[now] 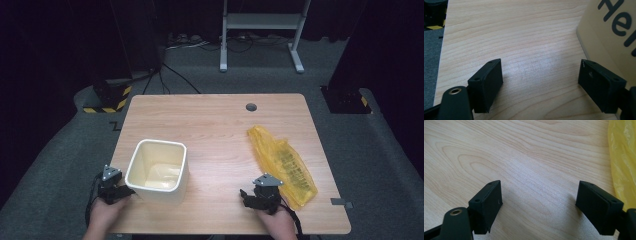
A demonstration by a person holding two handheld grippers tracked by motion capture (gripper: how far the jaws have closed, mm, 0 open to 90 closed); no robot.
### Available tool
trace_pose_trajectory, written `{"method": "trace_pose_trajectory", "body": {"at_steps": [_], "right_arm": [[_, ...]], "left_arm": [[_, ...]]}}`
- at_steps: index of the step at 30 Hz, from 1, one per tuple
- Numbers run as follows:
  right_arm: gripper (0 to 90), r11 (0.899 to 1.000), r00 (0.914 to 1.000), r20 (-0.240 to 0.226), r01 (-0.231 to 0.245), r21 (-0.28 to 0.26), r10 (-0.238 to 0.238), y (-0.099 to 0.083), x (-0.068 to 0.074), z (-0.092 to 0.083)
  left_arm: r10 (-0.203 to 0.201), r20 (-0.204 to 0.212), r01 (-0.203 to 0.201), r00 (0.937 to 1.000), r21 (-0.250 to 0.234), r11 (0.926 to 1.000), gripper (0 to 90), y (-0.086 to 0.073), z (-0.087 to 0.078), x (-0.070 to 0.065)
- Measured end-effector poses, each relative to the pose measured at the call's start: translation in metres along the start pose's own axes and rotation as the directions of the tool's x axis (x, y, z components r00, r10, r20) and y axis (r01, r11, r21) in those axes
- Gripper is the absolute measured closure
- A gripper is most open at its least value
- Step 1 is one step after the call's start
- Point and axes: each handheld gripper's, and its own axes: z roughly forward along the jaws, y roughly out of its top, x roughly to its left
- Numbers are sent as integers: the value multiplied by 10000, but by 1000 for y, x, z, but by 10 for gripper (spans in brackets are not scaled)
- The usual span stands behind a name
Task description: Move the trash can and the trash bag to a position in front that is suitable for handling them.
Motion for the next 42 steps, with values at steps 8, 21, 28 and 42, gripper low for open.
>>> {"method": "trace_pose_trajectory", "body": {"at_steps": [8,21,28,42], "right_arm": [[188,10000,10000,-37,54,21,-54,0,0,0],[176,10000,10000,-47,78,44,-78,0,0,0],[163,9999,9998,-97,149,77,-149,0,0,1],[119,9999,10000,68,-37,163,36,1,1,2]], "left_arm": [[3,1,-3,10000,0,10000,201,0,0,0],[58,48,-58,10000,33,10000,199,0,0,0],[-65,401,66,9992,-23,10000,169,0,-1,4],[99,385,-96,9992,-95,9999,165,6,-5,5]]}}
